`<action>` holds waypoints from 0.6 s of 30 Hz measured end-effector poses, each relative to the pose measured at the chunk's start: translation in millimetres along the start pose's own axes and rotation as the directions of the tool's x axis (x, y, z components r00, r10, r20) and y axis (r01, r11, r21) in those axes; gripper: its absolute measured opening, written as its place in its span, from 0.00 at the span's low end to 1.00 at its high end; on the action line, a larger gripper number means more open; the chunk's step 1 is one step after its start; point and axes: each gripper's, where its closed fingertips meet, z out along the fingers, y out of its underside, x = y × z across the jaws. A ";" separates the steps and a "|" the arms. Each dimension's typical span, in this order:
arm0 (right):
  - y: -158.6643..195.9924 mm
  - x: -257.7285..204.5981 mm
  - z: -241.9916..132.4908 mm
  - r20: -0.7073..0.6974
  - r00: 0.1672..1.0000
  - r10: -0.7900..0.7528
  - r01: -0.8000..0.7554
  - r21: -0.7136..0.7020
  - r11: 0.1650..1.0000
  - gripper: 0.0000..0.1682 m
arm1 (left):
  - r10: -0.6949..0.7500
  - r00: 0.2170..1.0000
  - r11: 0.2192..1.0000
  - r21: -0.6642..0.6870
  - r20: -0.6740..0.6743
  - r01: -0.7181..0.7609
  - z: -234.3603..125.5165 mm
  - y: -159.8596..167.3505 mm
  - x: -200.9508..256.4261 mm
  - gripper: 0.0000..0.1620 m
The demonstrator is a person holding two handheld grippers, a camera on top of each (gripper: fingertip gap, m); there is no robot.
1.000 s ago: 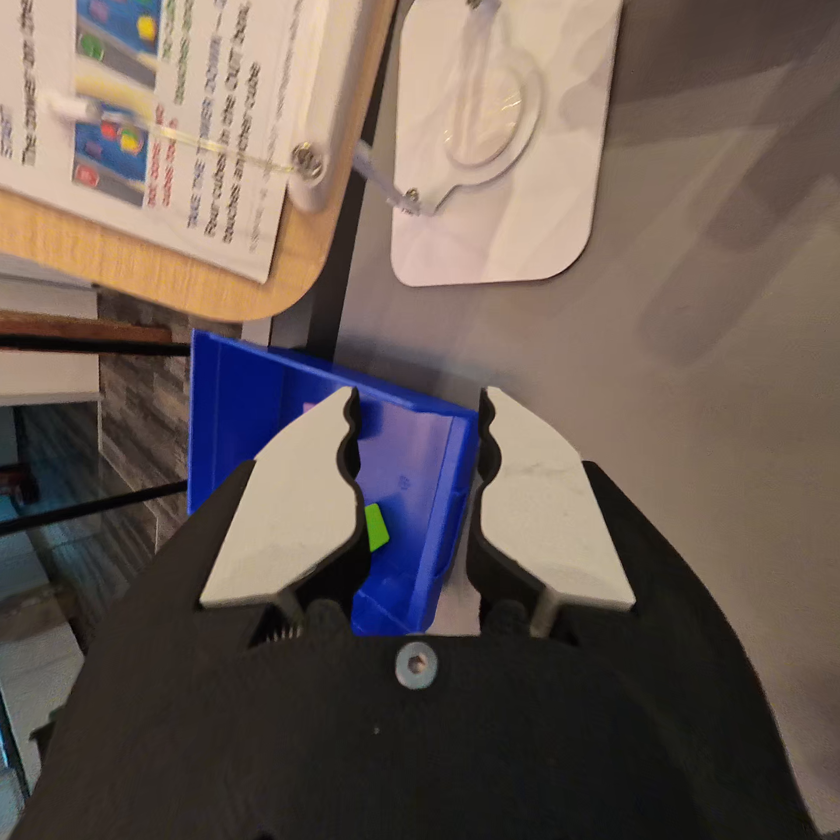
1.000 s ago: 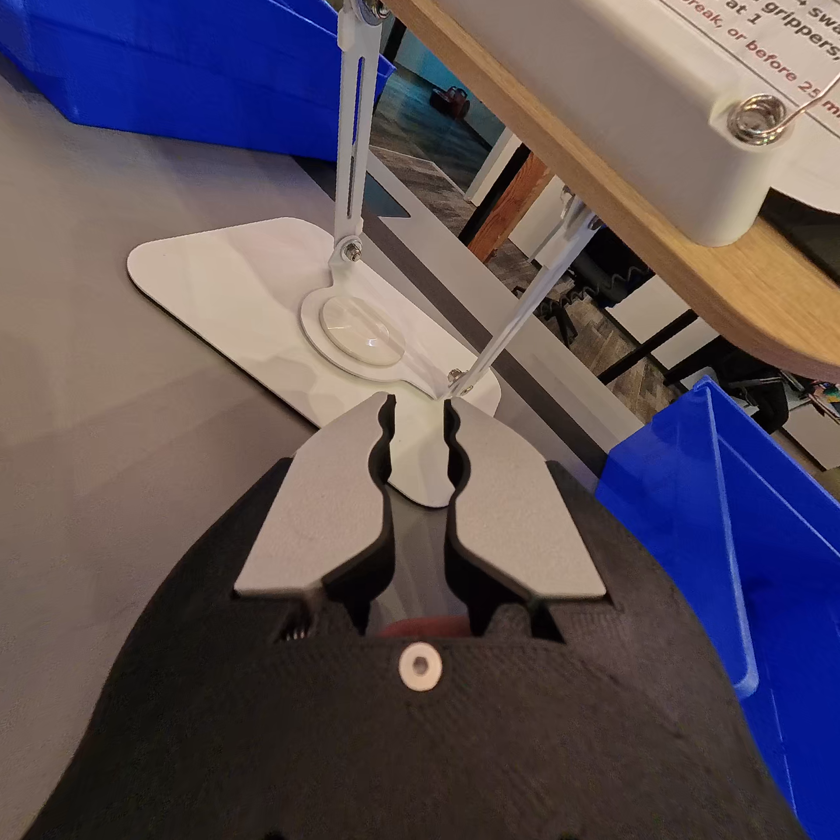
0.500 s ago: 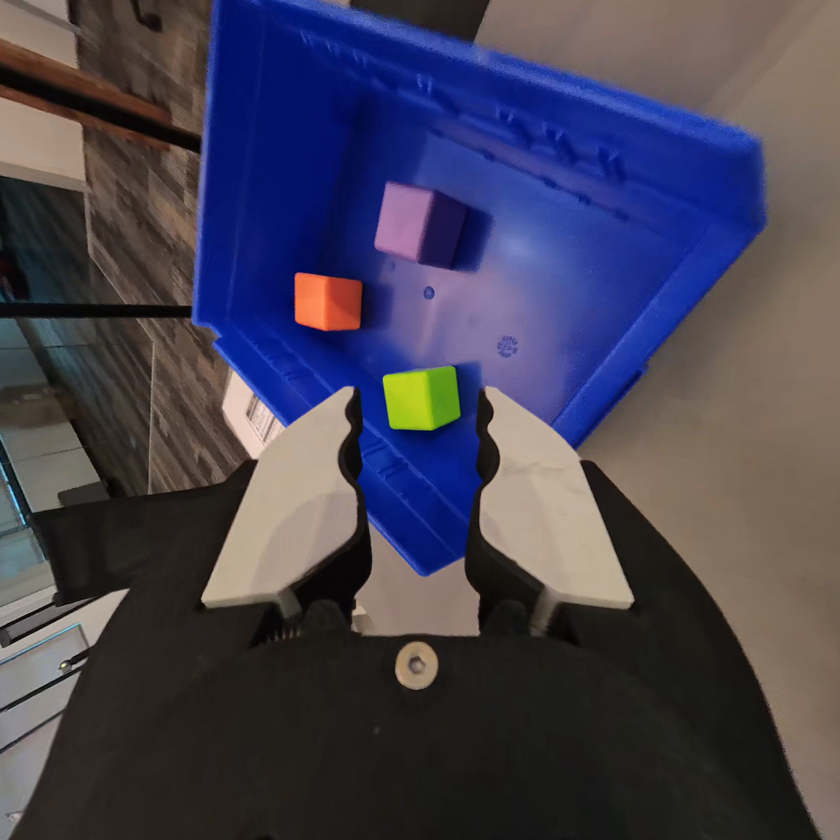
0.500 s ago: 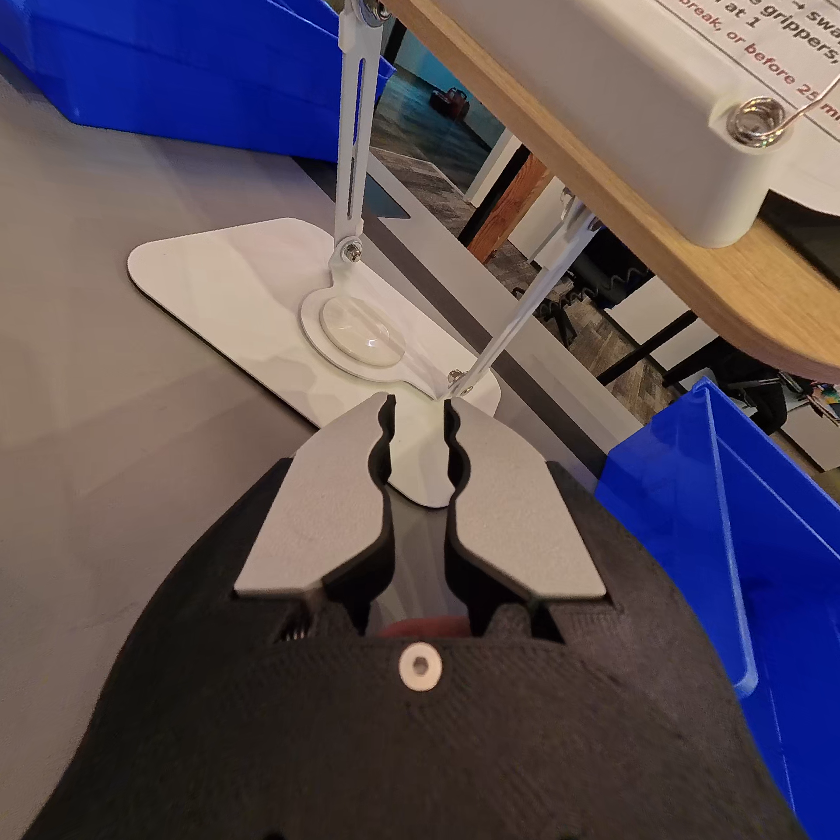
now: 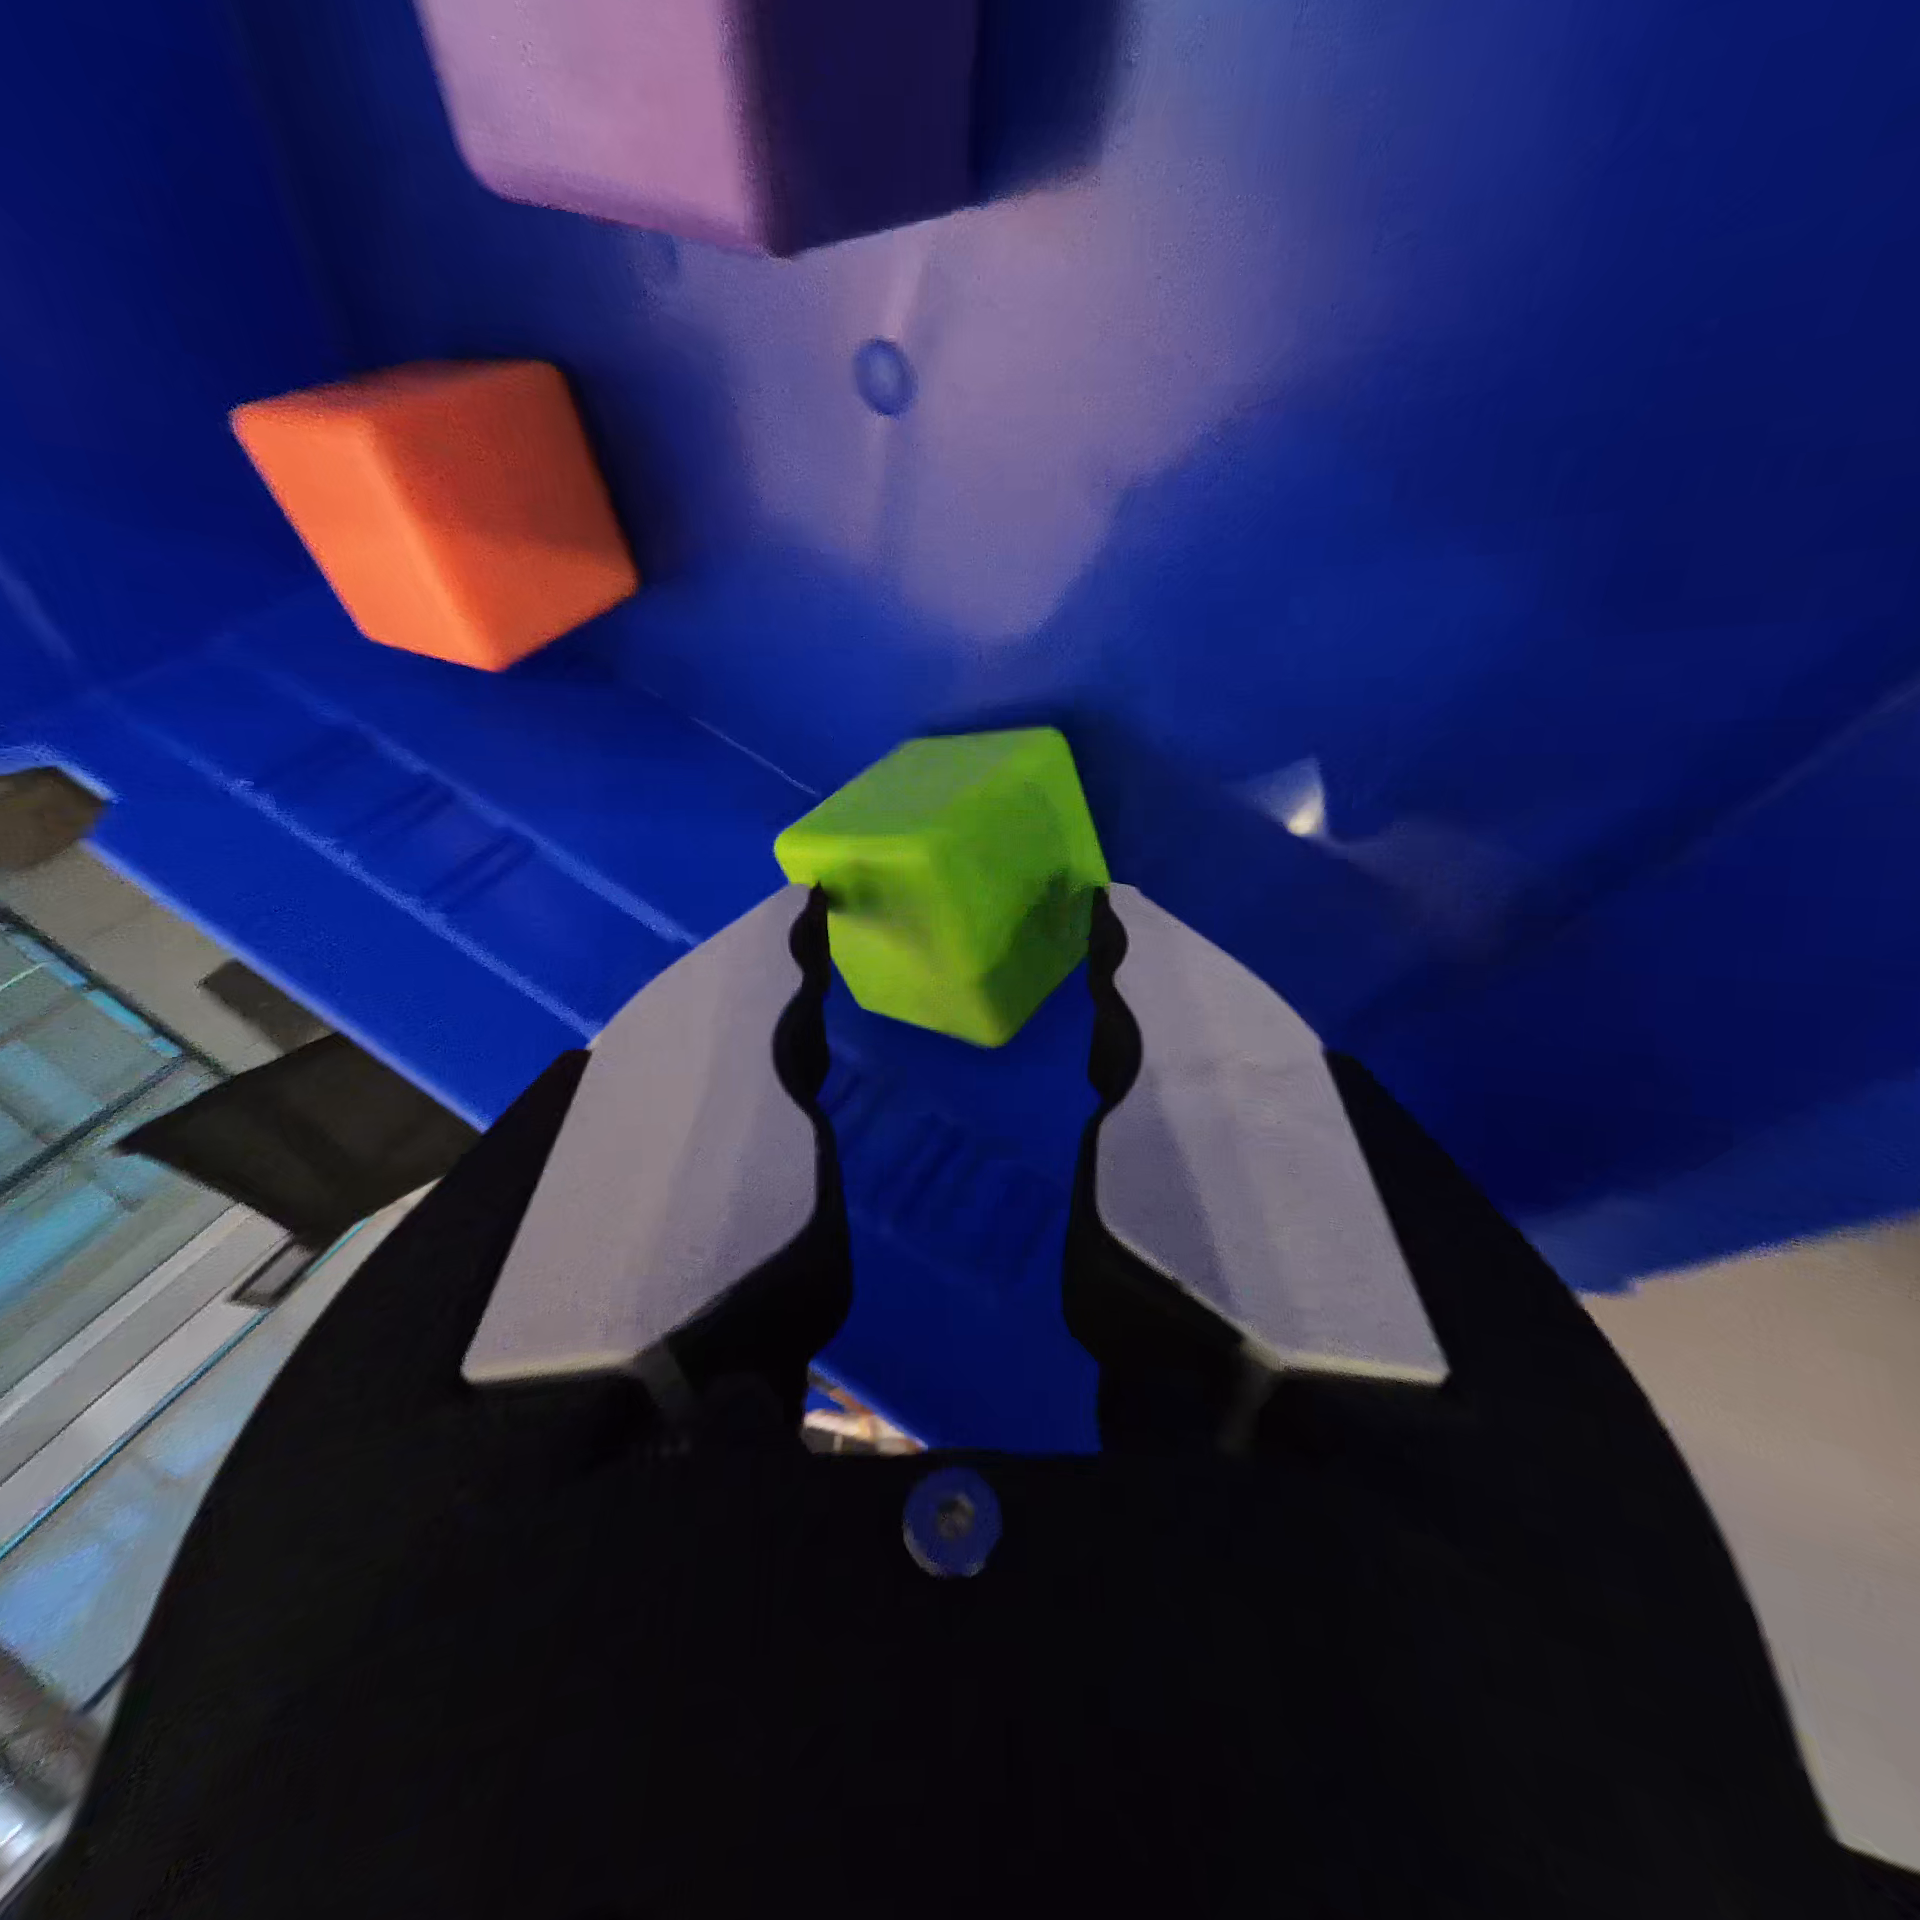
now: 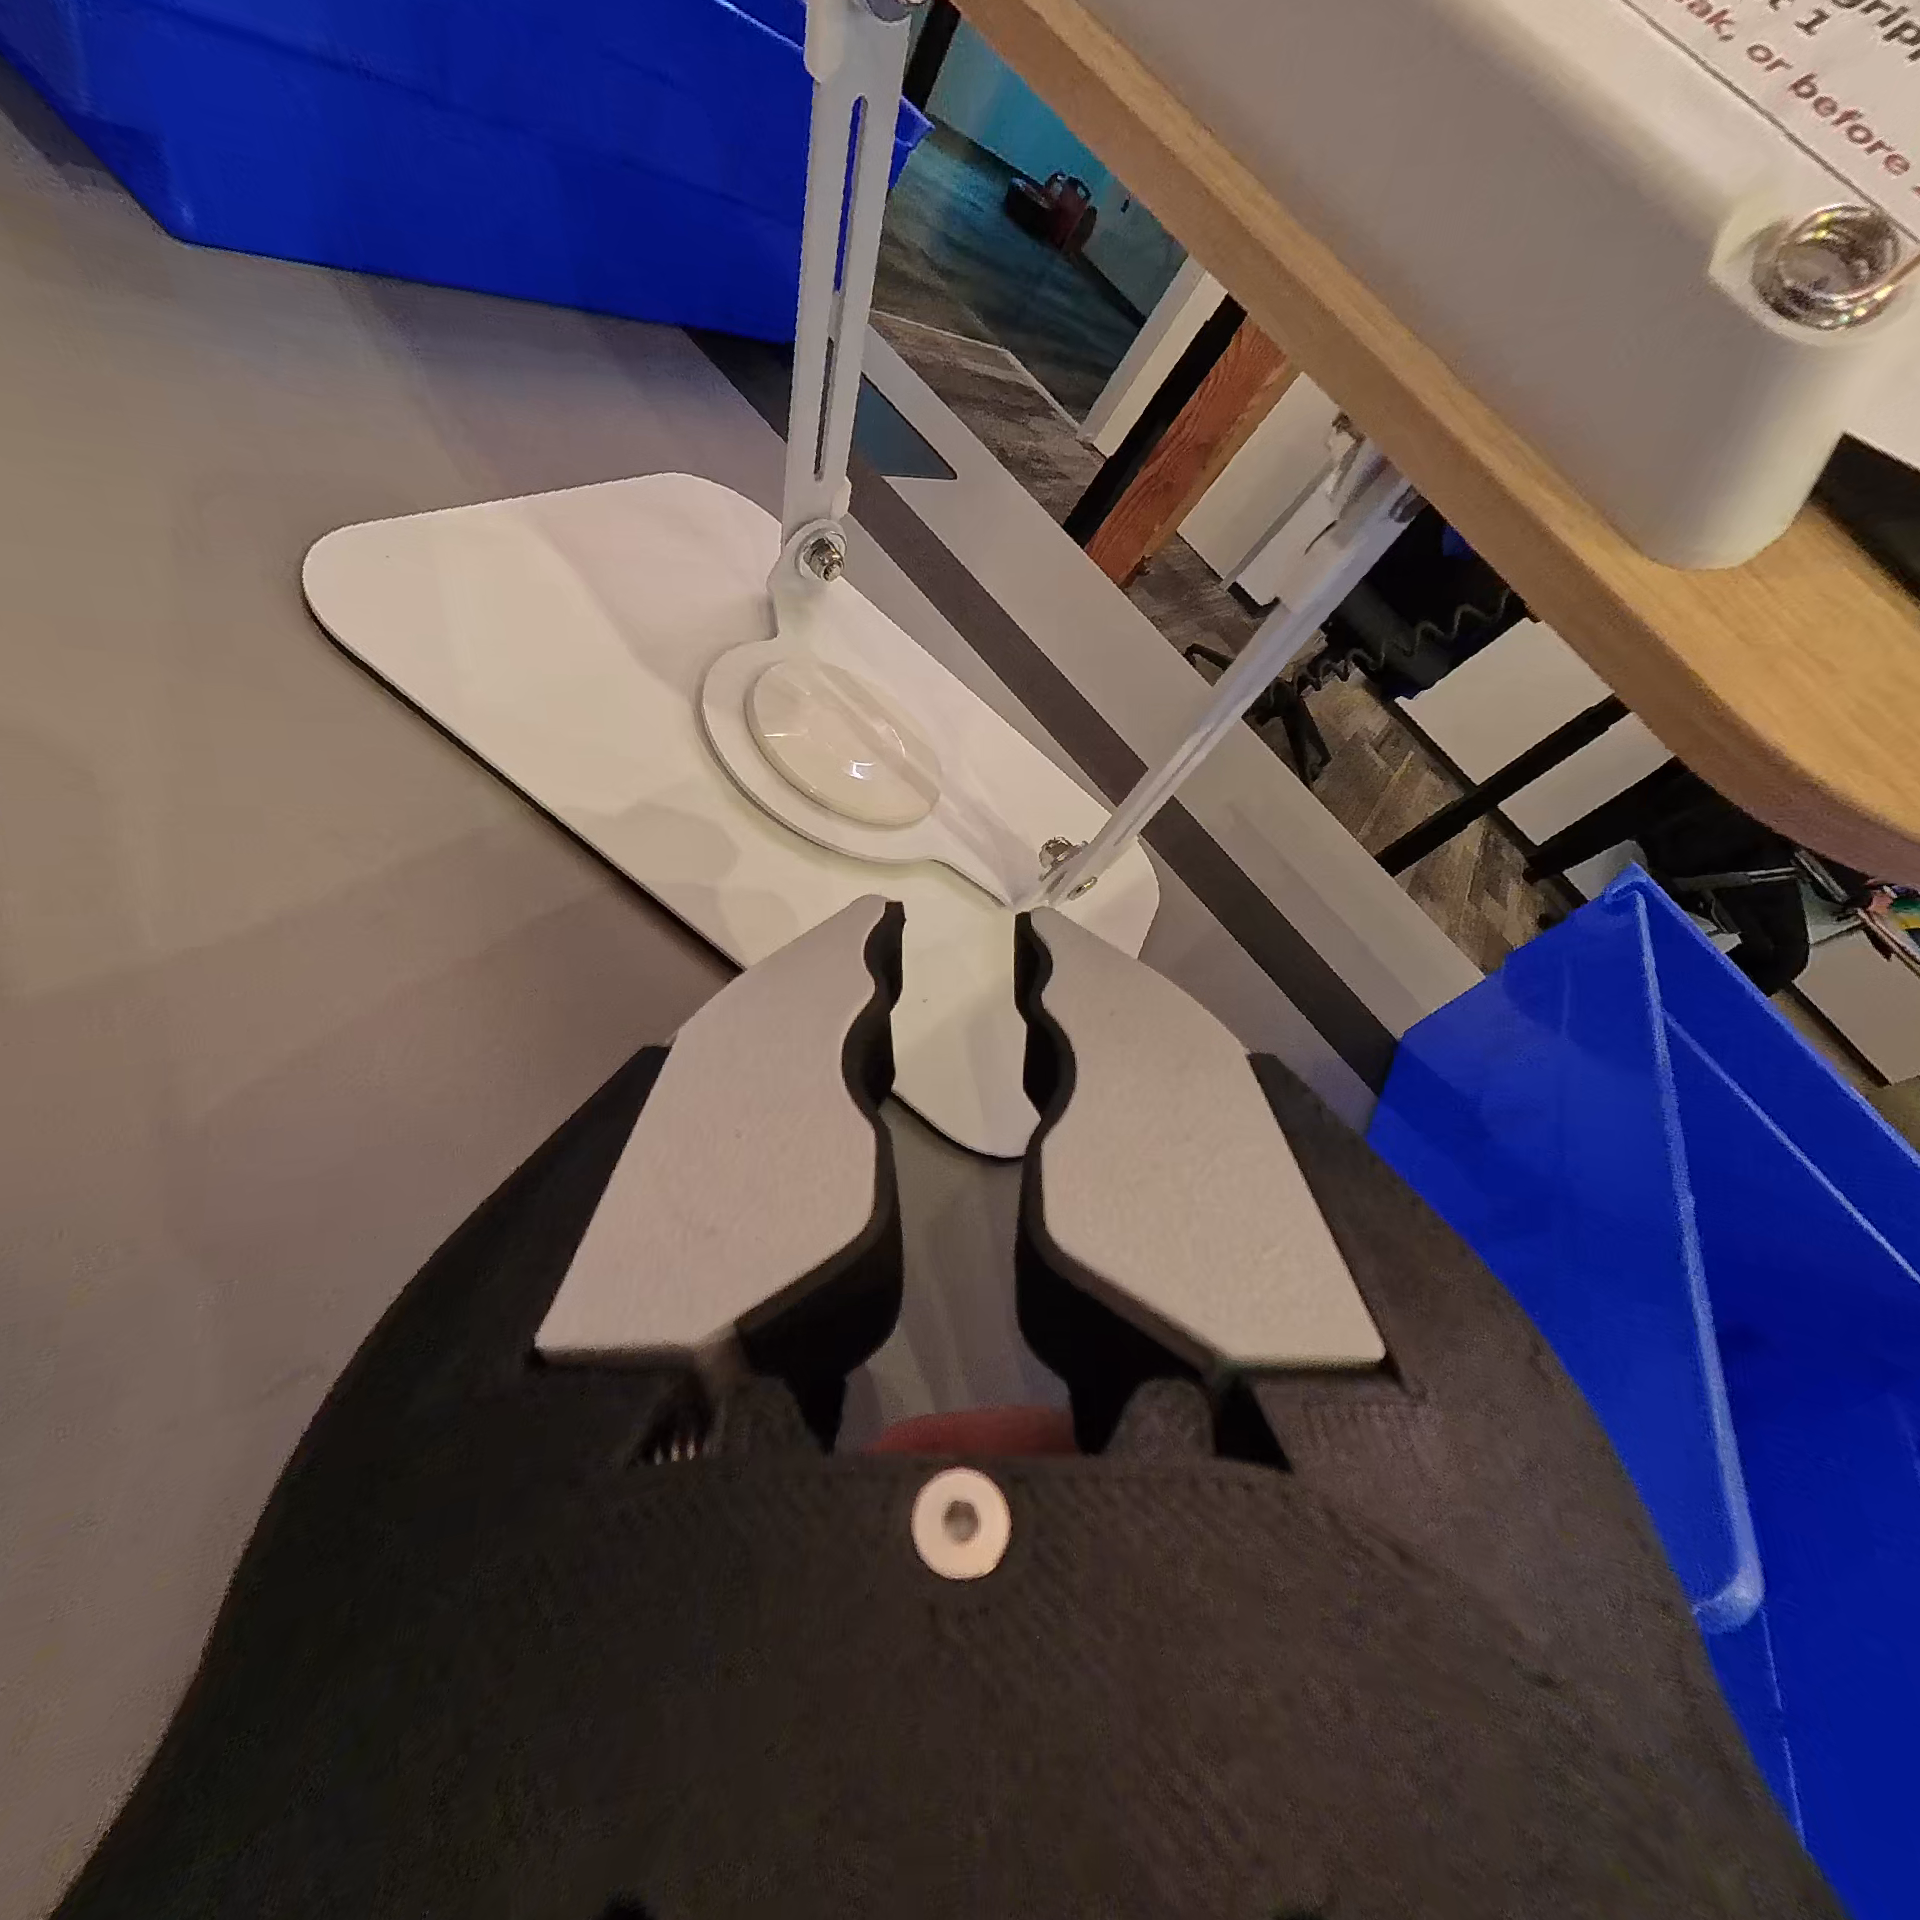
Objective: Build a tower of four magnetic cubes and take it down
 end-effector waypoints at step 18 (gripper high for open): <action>0.1 -3.0 0.1 0.005 1.000 -0.023 0.023 -0.001 1.000 0.12 | 0.127 0.990 0.988 -0.083 -0.060 -0.131 25.4 -7.3 -28.2 0.35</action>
